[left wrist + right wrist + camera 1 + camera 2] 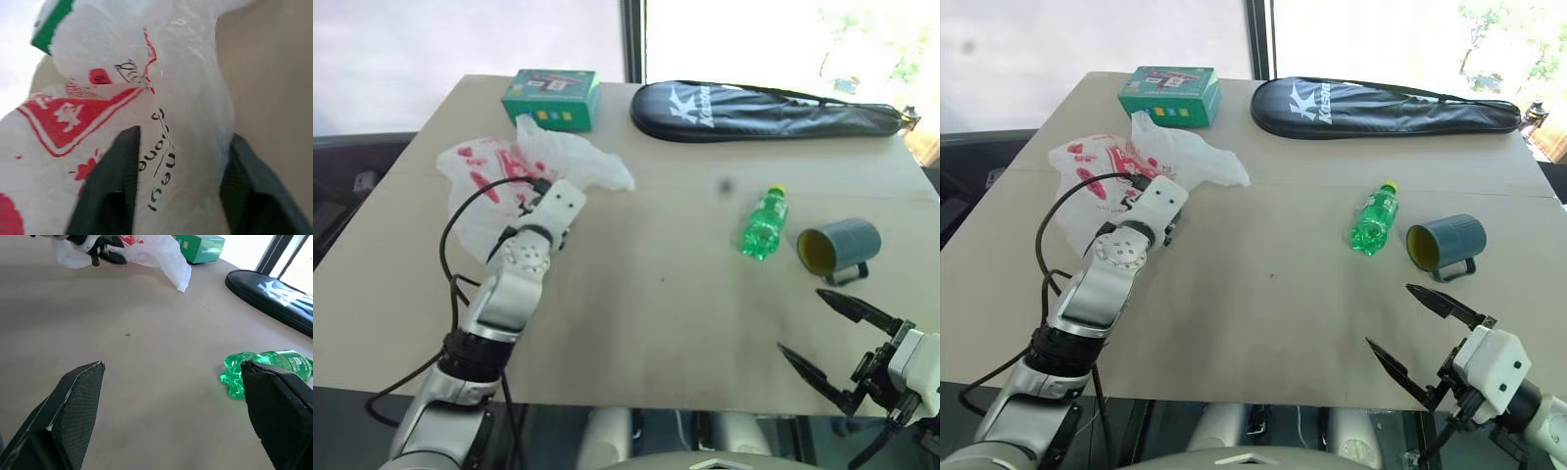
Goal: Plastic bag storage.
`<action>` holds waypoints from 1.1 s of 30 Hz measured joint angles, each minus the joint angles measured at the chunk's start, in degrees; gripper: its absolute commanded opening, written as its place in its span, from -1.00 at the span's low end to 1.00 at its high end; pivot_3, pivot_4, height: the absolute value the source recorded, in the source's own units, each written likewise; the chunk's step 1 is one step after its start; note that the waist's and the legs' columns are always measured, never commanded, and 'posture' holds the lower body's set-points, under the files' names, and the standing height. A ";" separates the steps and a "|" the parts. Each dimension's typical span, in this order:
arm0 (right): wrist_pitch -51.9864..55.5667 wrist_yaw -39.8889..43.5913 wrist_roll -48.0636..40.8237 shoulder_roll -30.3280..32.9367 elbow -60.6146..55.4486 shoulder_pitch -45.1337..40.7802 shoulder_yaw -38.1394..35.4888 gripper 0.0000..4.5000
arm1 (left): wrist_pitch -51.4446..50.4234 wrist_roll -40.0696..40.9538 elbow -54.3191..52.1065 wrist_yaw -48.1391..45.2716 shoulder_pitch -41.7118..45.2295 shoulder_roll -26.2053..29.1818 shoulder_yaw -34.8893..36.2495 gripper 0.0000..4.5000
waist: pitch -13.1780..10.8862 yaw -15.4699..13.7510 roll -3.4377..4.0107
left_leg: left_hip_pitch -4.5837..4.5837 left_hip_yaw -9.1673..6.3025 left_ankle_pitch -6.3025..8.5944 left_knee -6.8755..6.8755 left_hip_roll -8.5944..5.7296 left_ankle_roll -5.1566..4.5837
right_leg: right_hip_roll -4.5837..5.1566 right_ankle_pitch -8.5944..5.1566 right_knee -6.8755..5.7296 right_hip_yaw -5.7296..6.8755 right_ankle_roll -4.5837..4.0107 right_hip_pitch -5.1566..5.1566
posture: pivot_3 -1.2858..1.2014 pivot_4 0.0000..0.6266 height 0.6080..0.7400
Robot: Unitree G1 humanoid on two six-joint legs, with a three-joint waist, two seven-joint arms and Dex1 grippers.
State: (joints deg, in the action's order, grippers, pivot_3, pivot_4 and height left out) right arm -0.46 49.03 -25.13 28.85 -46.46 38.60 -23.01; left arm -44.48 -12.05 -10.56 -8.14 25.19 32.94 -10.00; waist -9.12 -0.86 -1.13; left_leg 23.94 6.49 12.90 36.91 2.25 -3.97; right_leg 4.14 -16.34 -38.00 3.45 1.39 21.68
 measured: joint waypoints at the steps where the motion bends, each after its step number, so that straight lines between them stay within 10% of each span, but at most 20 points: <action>1: -0.26 -0.09 0.23 0.00 0.09 -0.01 0.23 1.00 | 0.22 -0.03 -0.06 0.48 0.00 -0.75 1.24 -0.78 | 0.00 0.00 0.00 | 0.00 -0.01 0.00 0.00 0.00 0.00 | 0.00 0.00 -0.01 0.01 0.00 0.00 | 0.03 -0.52 1.00; 9: 14.84 -12.14 14.69 3.41 -1.07 -10.81 9.08 1.00 | -9.64 17.33 -6.06 -8.62 2.94 -9.85 17.22 -0.96 | -0.01 0.20 -0.07 | 0.09 -0.10 -0.01 0.34 0.04 0.02 | 0.02 0.01 -0.13 0.14 0.00 -0.03 | 0.03 -0.52 1.00; 18: 67.07 -36.19 31.63 -6.97 12.58 -64.76 26.49 1.00 | -22.90 27.79 -11.25 -10.94 12.91 -9.15 22.99 -0.96 | -0.07 0.88 -0.08 | 0.03 -0.09 -0.13 0.51 -0.04 0.18 | -0.03 -0.01 -0.89 0.06 -0.08 0.16 | 0.03 -0.52 1.00; 23: 89.49 -43.55 33.88 -19.07 26.50 -85.46 18.86 1.00 | -26.10 28.34 -12.03 -8.11 12.96 -10.10 23.10 -0.96 | -0.06 0.42 -0.09 | 0.50 -0.16 -0.13 0.48 -0.07 0.17 | -0.03 -0.06 -0.71 0.26 -0.14 0.45 | 0.03 -0.52 1.00; 33: 92.59 -48.55 38.30 -26.53 51.79 -98.39 3.26 1.00 | -28.92 29.51 -15.53 -5.33 12.72 -10.21 23.31 -0.96 | -0.08 1.29 -0.06 | 0.87 0.05 -0.15 0.45 -0.11 0.18 | -0.10 -0.04 -0.89 0.28 -0.12 1.02 | 0.03 -0.52 1.00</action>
State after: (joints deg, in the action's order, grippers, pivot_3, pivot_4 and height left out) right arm 92.13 0.48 13.17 2.32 5.33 -59.79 -19.75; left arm -73.40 17.45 -26.08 -13.48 37.91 22.73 13.31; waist -9.20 0.43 -1.19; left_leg 24.80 6.54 12.75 37.35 2.13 -3.78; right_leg 4.04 -16.39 -38.89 3.73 1.27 22.70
